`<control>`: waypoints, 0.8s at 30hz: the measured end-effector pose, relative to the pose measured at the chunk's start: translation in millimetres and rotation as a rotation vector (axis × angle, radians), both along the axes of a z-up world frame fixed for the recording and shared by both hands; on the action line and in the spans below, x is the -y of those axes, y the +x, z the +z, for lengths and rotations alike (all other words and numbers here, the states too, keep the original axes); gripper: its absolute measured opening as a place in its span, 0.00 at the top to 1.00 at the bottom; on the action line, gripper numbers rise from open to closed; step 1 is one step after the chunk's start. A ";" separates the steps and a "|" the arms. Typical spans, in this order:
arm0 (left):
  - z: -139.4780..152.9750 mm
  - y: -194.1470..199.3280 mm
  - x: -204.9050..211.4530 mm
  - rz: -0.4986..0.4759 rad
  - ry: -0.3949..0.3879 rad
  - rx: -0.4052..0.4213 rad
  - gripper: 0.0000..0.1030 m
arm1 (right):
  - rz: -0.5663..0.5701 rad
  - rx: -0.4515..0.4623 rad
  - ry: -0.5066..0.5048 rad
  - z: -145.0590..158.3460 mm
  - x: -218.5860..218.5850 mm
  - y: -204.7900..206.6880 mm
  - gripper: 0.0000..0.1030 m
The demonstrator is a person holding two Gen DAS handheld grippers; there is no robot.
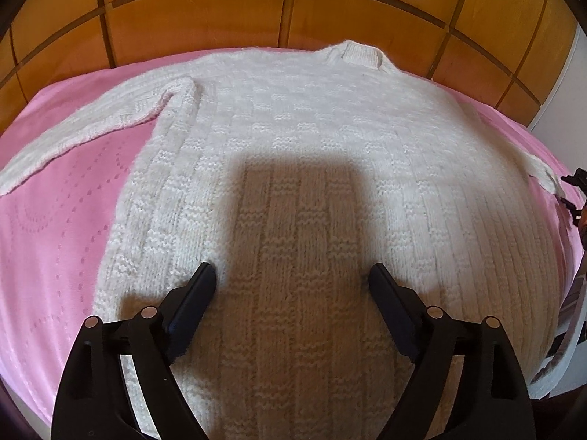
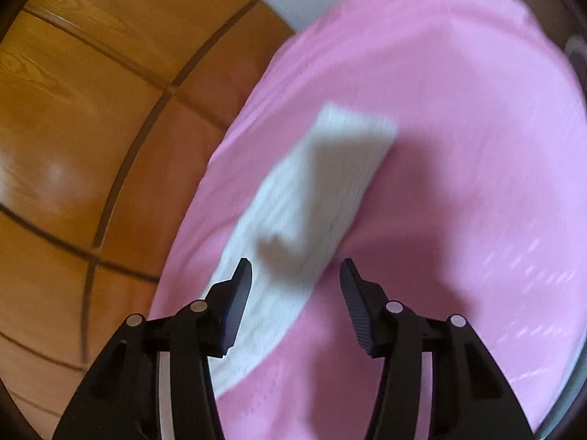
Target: Fold small clothes
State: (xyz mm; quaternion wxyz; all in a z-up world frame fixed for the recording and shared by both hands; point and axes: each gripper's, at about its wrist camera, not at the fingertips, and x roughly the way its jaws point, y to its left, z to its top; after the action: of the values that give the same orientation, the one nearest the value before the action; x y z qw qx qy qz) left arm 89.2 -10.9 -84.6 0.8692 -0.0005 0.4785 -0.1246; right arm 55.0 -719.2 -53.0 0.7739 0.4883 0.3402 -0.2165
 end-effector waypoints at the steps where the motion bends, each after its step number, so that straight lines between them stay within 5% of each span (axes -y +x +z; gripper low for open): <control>1: 0.1 0.6 0.2 0.001 0.002 0.000 0.16 | 0.005 -0.006 0.004 -5.4 -2.3 2.4 0.51; 4: 0.0 0.8 0.2 0.009 0.002 -0.001 0.15 | -0.006 -0.023 -0.014 -16.8 -2.7 18.2 0.54; 6: -0.1 0.4 0.4 0.011 0.004 0.000 0.15 | -0.029 -0.099 -0.084 -15.5 1.3 32.0 0.90; 7: 0.1 0.5 0.1 0.010 0.001 -0.001 0.15 | -0.034 -0.157 -0.104 -15.0 4.7 38.3 0.95; 12: -0.4 0.8 -2.7 0.009 -0.010 0.002 0.15 | -0.025 -0.343 -0.337 14.9 8.1 65.6 0.95; 16: -0.2 1.4 -6.3 0.007 -0.028 0.003 0.15 | 0.036 -0.222 -0.321 43.2 -19.3 72.8 0.95; 24: 9.9 4.7 -15.9 0.005 -0.111 -0.002 0.15 | 0.460 0.035 -0.326 99.5 -179.8 119.7 0.95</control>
State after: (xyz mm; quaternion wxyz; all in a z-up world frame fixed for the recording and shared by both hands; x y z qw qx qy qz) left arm 93.9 5.0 -74.7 0.8677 -0.0503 0.4717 -0.1487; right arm 174.6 -539.4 46.6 0.8768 0.2710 0.3894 -0.0786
